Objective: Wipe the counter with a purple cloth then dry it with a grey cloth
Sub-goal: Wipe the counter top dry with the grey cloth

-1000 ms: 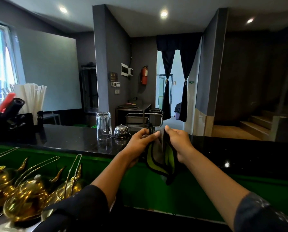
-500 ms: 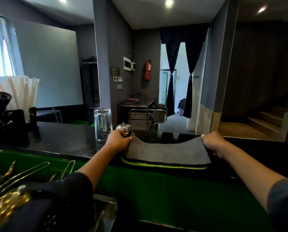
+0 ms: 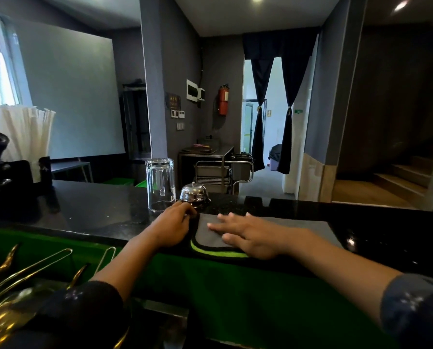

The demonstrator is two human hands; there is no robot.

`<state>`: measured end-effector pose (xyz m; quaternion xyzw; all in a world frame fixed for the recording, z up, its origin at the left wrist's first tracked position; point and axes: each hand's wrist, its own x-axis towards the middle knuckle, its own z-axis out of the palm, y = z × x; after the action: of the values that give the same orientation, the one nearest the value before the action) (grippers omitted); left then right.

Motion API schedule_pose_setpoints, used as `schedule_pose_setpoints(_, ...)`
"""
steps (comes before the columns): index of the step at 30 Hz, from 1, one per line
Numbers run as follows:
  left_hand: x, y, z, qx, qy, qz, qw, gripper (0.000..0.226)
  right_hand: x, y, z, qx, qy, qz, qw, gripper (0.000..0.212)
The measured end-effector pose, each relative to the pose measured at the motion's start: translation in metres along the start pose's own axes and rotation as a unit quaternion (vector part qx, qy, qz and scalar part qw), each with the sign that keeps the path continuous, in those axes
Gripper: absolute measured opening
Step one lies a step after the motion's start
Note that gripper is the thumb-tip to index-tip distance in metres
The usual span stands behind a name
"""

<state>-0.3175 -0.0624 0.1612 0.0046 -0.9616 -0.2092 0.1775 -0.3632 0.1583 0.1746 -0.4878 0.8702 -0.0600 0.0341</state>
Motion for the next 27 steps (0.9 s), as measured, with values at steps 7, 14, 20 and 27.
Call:
schedule_pose_setpoints(7, 0.006, -0.011, 0.006, 0.014, -0.018, -0.015, 1.0, 0.031, 0.058, 0.042, 0.005, 0.006, 0.006, 0.158, 0.987, 0.051)
schedule_pose_setpoints(14, 0.009, -0.011, 0.009, 0.039, -0.013, -0.003, 0.999, 0.03, 0.062, 0.154, -0.002, 0.0, 0.038, 0.384, 0.922, 0.055)
schedule_pose_setpoints(20, 0.01, -0.01, 0.009, 0.044, -0.019, -0.009, 0.999, 0.03, 0.118, 0.104, 0.003, -0.011, 0.028, 0.314, 0.949, 0.055)
schedule_pose_setpoints(27, 0.008, -0.007, 0.006, 0.048, -0.04, -0.022, 0.998, 0.031, 0.041, 0.057, 0.008, -0.001, -0.003, 0.164, 0.986, 0.05)
